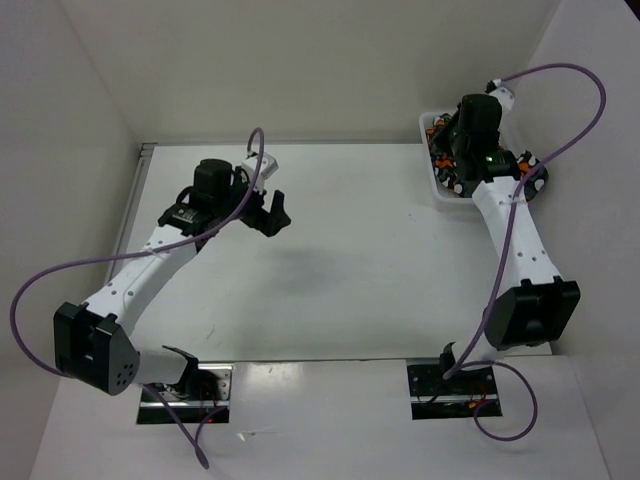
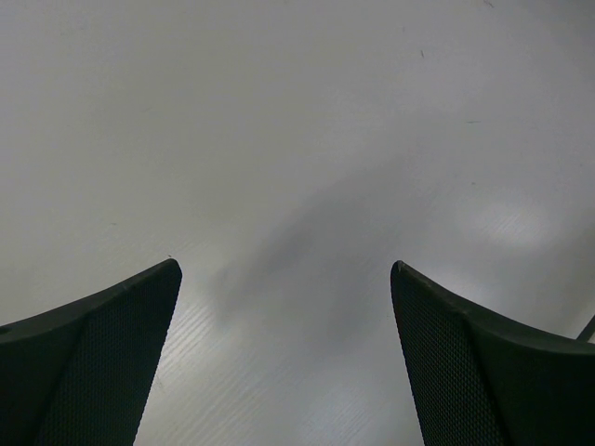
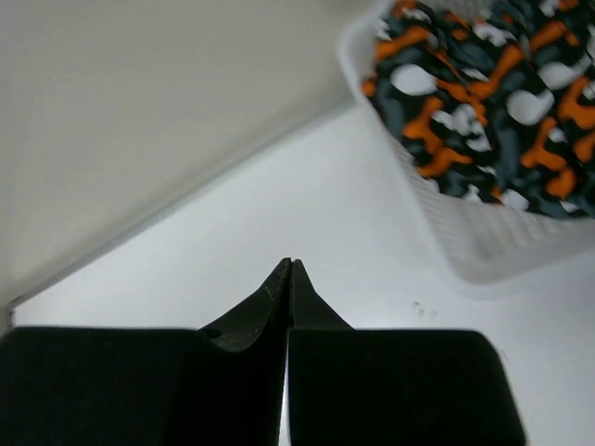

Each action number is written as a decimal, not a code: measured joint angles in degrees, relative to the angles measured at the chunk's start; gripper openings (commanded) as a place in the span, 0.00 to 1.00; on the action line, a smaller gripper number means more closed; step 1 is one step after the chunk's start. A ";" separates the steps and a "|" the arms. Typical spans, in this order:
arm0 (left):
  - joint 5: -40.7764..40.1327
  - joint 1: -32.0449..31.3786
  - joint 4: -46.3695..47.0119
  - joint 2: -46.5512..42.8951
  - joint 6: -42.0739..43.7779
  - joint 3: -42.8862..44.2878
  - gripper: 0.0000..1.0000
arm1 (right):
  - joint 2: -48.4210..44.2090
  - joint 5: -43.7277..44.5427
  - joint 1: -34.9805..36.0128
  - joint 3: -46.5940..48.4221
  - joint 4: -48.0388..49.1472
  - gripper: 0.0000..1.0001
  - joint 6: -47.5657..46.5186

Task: Fold and stack the shorts
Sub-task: Grab the shorts from the pile

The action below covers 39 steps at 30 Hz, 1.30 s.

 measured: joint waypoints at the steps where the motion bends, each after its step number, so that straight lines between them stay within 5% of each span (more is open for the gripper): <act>1: 0.04 0.57 0.00 -0.04 0.02 -0.04 1.00 | -0.79 0.24 1.14 1.73 -0.17 0.00 -0.44; 6: 0.70 3.13 0.00 -0.55 0.00 -0.11 1.00 | -4.17 4.39 2.86 4.00 -0.46 0.71 -3.30; 12: 1.57 3.72 0.11 -0.87 0.00 -0.92 1.00 | 2.27 5.88 -3.02 3.96 -0.81 0.82 -6.67; 16: 1.73 4.20 0.00 -0.87 0.02 -1.20 1.00 | 15.08 2.95 -5.16 10.14 -2.05 0.96 -7.72; 21: 1.68 5.95 -0.26 -0.76 0.00 -1.18 1.00 | 31.78 -2.23 -6.40 22.49 -3.48 0.99 -7.61; 25: 1.64 7.52 -0.39 0.02 0.02 -1.16 1.00 | 41.33 -4.68 -8.61 31.98 -5.92 0.78 -6.19; 28: 1.66 8.39 -0.59 0.52 0.00 -1.11 1.00 | 48.59 -5.03 -9.94 43.12 -9.86 0.47 -5.60; 29: 1.66 8.61 -0.61 0.66 0.00 -1.05 1.00 | 51.47 -5.01 -10.34 48.63 -11.67 0.25 -5.42; 31: 1.66 9.11 -0.70 0.76 0.00 -1.05 1.00 | 57.53 -5.07 -10.75 61.24 -16.55 0.05 -5.09; 39: 1.66 10.08 -0.81 0.68 0.00 -1.05 1.00 | 58.60 -4.28 -9.55 71.76 -24.59 0.00 -4.00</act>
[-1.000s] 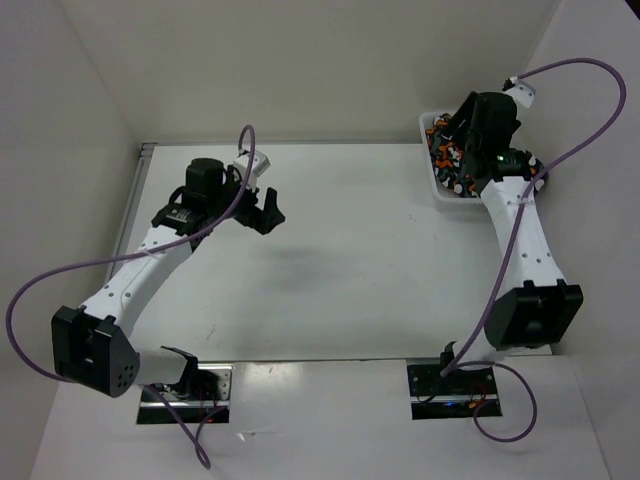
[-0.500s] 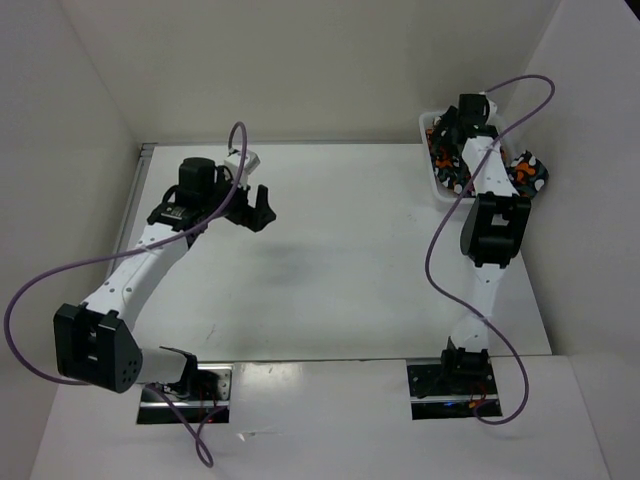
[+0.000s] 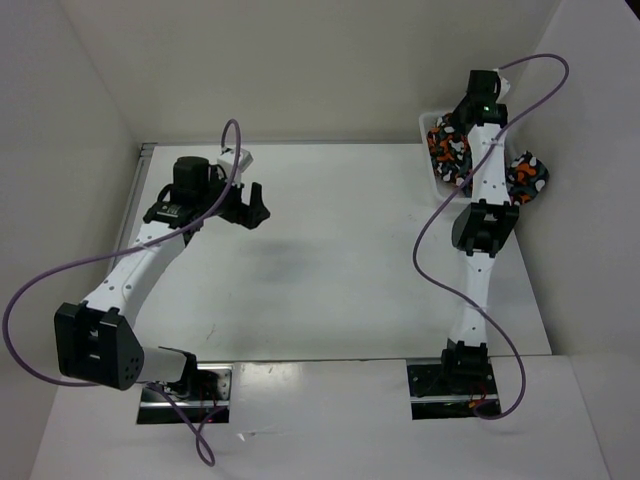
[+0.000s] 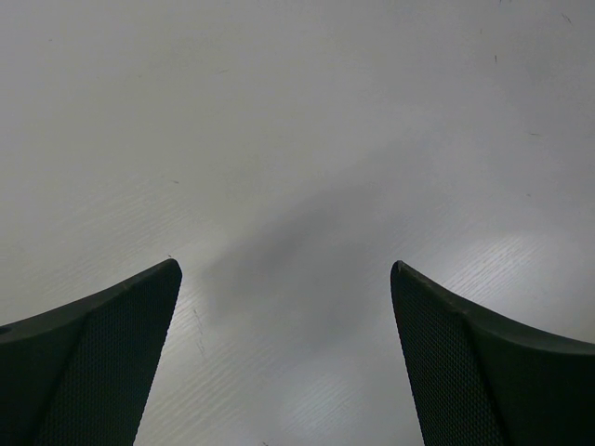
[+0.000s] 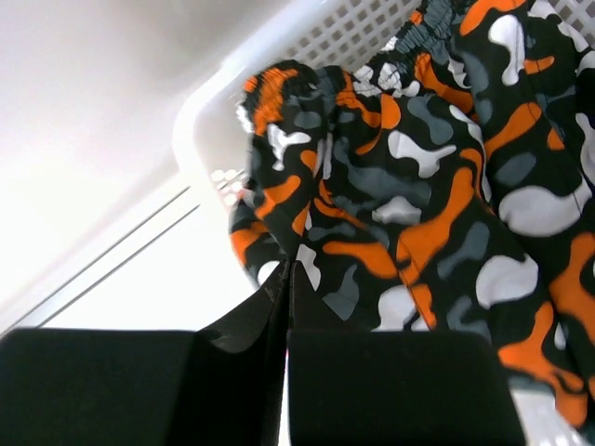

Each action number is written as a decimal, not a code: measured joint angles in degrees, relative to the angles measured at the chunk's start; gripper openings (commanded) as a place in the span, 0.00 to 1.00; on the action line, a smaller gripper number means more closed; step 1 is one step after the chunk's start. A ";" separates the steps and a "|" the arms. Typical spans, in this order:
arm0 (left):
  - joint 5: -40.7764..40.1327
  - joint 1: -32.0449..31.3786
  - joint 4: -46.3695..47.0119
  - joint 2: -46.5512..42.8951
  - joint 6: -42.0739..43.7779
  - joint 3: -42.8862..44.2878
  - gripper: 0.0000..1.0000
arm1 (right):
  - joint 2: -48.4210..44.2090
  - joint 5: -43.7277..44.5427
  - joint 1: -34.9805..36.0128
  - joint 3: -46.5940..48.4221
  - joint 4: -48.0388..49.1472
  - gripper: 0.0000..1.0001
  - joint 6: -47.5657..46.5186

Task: Fold and stack the shorts
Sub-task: Grab the shorts from the pile

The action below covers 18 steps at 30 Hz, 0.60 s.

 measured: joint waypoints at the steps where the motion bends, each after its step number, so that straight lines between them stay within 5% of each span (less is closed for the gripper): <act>1: 0.00 0.13 -0.02 -0.09 0.02 0.00 1.00 | -0.98 0.31 0.37 0.00 -0.98 0.00 -0.07; 13: 0.15 0.37 1.18 -5.05 0.00 0.00 1.00 | -22.49 2.99 4.42 -2.69 -6.82 0.00 -2.86; 18: -1.27 0.48 0.98 -5.07 0.02 0.02 1.00 | -33.38 4.02 13.90 -3.34 -6.45 0.00 -5.40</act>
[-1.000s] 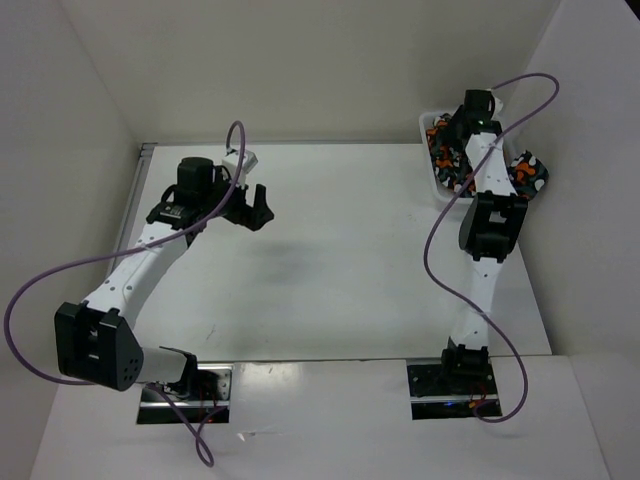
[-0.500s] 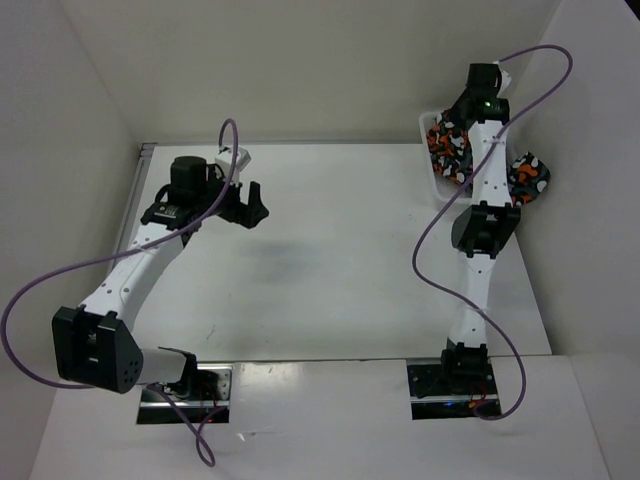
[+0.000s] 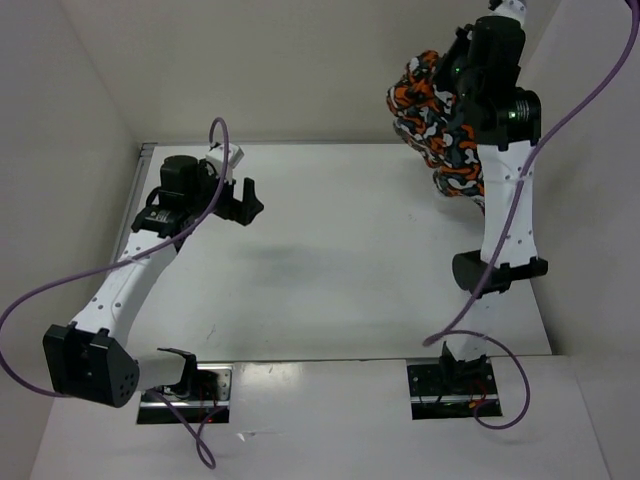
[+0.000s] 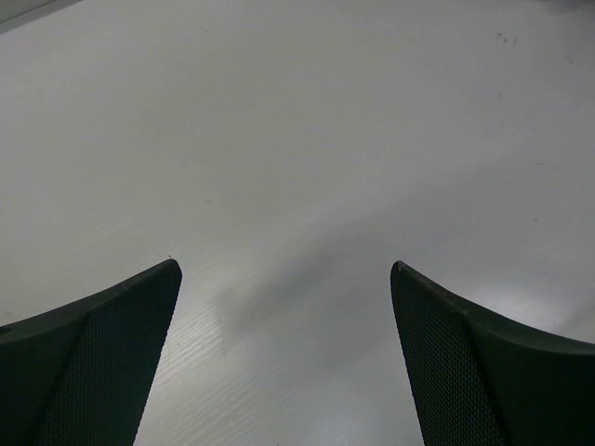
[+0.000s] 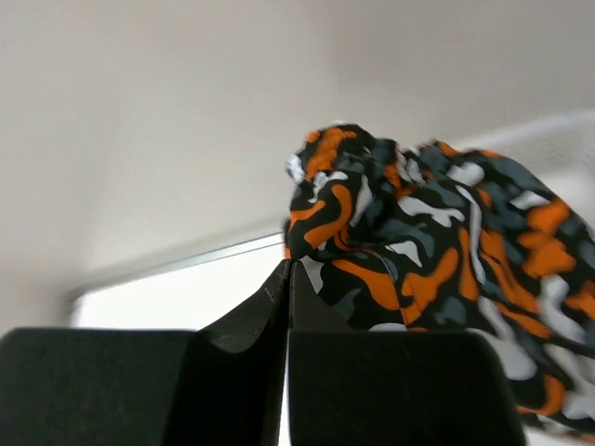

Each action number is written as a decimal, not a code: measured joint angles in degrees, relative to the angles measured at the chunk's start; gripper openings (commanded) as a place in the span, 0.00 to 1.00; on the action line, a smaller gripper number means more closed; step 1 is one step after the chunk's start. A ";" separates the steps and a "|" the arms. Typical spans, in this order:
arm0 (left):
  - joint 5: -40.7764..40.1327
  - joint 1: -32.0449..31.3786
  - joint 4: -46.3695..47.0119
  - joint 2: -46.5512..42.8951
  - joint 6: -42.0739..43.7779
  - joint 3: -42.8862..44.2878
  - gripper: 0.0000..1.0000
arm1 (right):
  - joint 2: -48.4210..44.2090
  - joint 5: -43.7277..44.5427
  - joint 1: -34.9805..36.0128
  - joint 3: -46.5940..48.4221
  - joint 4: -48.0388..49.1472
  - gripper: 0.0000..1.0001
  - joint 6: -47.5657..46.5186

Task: Fold and stack the shorts
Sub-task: Grab the shorts from the pile, then move the shorts to the center of the board

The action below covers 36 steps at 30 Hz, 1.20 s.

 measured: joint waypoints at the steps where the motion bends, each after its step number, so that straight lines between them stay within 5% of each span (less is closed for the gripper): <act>1: -0.76 0.13 -0.46 -0.04 0.00 0.11 1.00 | -1.73 0.17 2.69 0.13 0.00 0.00 -0.37; 9: -7.43 2.62 -4.57 -2.60 0.00 5.53 1.00 | -6.10 6.64 30.36 8.02 -4.26 0.05 -0.20; 10: -8.46 2.97 -4.96 -2.97 0.00 6.69 1.00 | -5.73 7.74 32.72 7.80 -4.92 0.15 -0.11; 11: -9.90 3.41 -5.46 -3.30 0.02 7.96 1.00 | -5.09 8.70 34.73 7.34 -5.44 0.39 0.09; 15: -14.43 4.85 -7.76 -4.13 0.00 12.39 1.00 | -0.26 12.09 36.22 5.09 -6.99 0.83 0.83; 18: -16.31 5.29 -9.22 -4.68 0.02 14.73 1.00 | 3.58 13.49 35.74 3.50 -9.31 0.93 0.98; 22: -16.13 5.29 -10.49 -5.92 0.02 15.17 1.00 | 2.71 14.80 35.69 0.15 -11.45 0.93 1.27; 25: -14.01 5.29 -10.64 -7.15 0.02 12.52 1.00 | -5.68 16.85 35.85 -14.21 -9.14 0.91 2.43; 31: -11.50 5.46 -14.53 -12.59 0.02 -2.69 1.00 | -44.06 3.23 27.41 -72.98 9.68 0.86 6.40; 36: -12.22 3.21 -19.34 -15.13 0.02 -12.37 1.00 | -57.59 -8.17 24.46 -94.79 20.39 0.91 14.01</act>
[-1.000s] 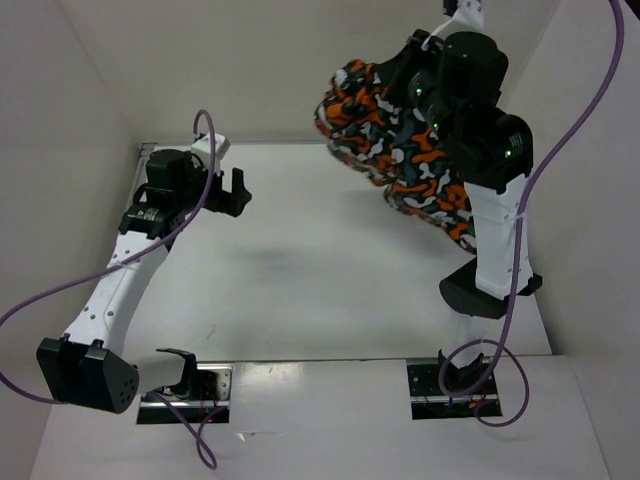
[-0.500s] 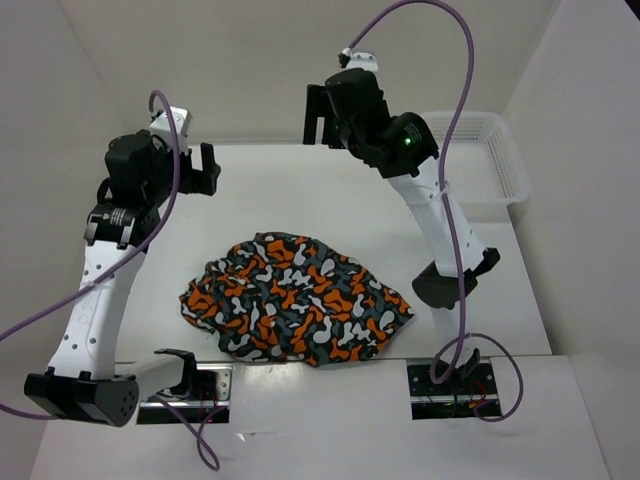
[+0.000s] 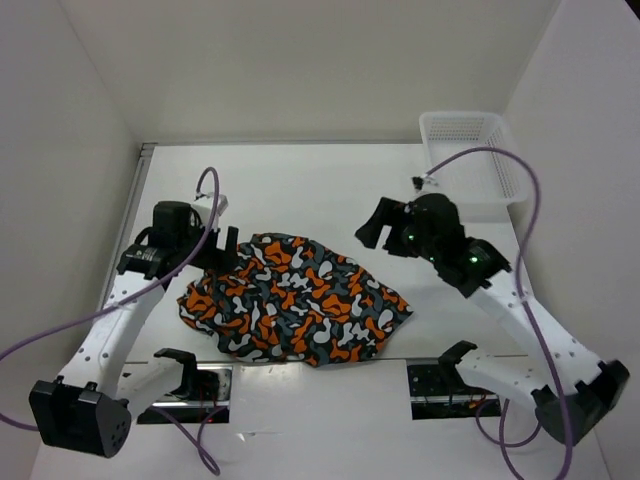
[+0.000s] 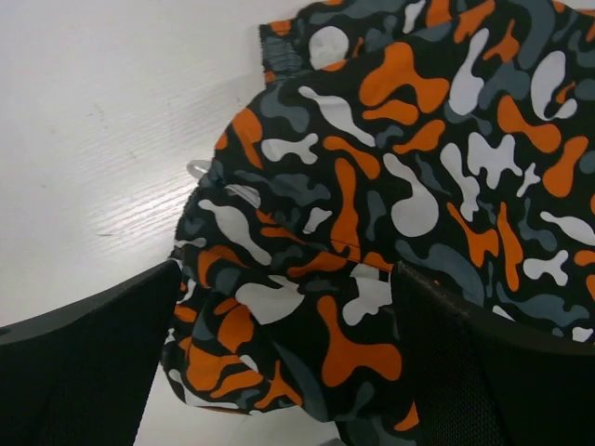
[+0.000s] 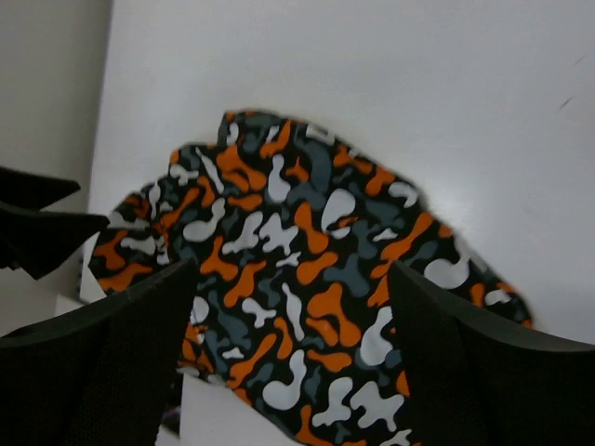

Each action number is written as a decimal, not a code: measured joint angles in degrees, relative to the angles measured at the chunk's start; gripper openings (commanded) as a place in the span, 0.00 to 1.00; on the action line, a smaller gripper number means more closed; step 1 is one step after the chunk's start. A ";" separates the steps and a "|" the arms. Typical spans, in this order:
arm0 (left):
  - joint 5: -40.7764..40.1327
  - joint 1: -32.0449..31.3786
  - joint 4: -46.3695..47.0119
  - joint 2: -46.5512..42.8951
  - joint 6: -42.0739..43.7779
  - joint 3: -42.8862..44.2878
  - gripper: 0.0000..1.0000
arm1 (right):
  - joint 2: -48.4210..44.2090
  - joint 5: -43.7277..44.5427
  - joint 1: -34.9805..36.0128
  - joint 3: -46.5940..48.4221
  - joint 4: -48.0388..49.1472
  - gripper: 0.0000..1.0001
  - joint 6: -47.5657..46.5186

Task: Fold and stack the shorts
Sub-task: Move the shorts to the center of the board

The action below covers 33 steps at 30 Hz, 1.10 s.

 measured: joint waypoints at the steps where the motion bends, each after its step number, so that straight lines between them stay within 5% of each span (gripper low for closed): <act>1: 0.07 -0.85 -0.50 0.33 0.00 -0.48 1.00 | 0.98 -2.21 0.46 -3.23 2.67 0.94 1.53; 8: 4.94 -1.55 3.41 6.27 0.00 -6.78 1.00 | 16.61 -5.64 0.98 -11.21 8.15 0.98 5.51; 10: 6.67 -1.73 3.78 6.34 -0.02 -10.97 0.92 | 20.92 -5.33 1.60 -10.95 10.05 0.97 5.49; 12: 8.22 -1.88 3.78 6.71 0.00 -12.94 0.70 | 25.94 -4.50 2.84 -9.62 11.39 0.96 5.05; 13: 8.98 -1.90 4.11 7.08 0.15 -13.07 0.35 | 28.57 -4.07 3.43 -8.63 12.02 0.90 4.83; 14: 9.57 -1.95 4.66 7.43 -0.35 -13.05 0.18 | 31.23 -3.82 3.89 -7.72 12.87 0.87 4.48; 16: 10.60 -1.95 6.05 7.61 -0.11 -12.94 0.00 | 35.36 -3.45 4.31 -6.73 14.23 0.76 4.22; 19: 11.21 -1.88 5.97 8.07 -0.07 -10.25 0.00 | 39.43 -2.97 4.50 -6.64 15.45 0.53 3.82; 24: 12.74 -1.29 6.51 11.93 -0.04 1.16 0.00 | 44.98 -3.06 4.50 -4.17 16.02 0.00 2.62; 33: 17.44 -0.02 7.41 17.42 -0.02 24.57 0.00 | 45.97 -1.40 3.80 15.74 14.36 0.00 1.03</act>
